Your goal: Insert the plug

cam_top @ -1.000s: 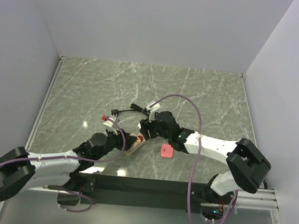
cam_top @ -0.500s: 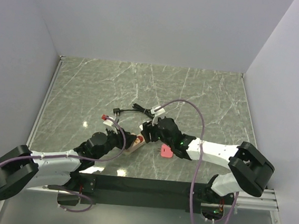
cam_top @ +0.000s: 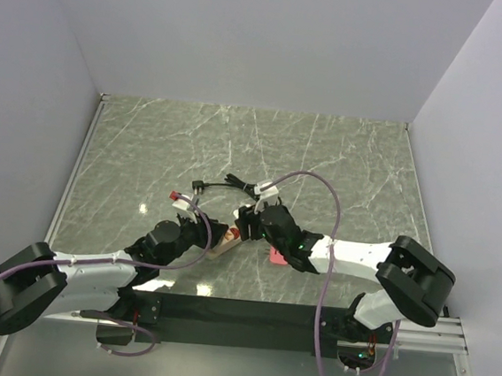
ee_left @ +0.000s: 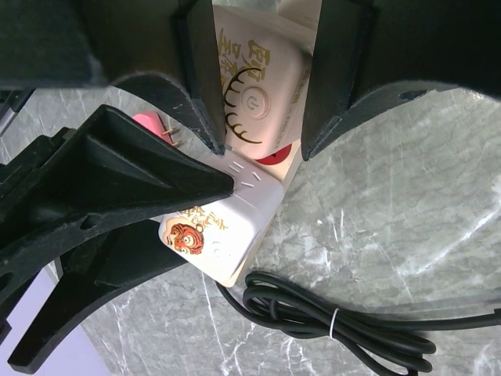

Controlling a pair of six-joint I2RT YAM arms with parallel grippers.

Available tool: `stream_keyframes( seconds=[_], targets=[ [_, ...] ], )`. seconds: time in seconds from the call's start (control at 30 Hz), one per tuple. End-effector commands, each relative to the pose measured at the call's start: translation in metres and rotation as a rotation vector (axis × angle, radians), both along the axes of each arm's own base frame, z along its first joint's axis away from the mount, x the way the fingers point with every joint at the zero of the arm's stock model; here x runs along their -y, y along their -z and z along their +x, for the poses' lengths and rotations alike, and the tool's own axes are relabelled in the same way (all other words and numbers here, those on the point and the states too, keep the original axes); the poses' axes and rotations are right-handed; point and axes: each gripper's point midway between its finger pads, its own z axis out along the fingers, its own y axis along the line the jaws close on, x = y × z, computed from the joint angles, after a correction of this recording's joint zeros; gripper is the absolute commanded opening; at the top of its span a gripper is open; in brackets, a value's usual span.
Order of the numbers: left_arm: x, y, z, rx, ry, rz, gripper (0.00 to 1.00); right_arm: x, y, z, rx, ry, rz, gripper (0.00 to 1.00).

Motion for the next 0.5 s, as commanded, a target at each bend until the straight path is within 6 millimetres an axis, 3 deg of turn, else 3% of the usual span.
stream_keyframes(
  seconds=[0.0,0.17,0.47],
  targets=[
    [0.003,0.016,-0.010,-0.053,0.046,0.041,0.47,0.049,0.123,-0.128,-0.534,-0.112,-0.275,0.00],
    [0.003,0.016,-0.011,-0.056,0.049,0.040,0.47,0.056,0.130,-0.140,-0.572,-0.088,-0.259,0.00],
    [0.003,0.018,-0.009,-0.059,0.043,0.048,0.46,0.062,0.147,-0.180,-0.664,-0.057,-0.243,0.00]
  ],
)
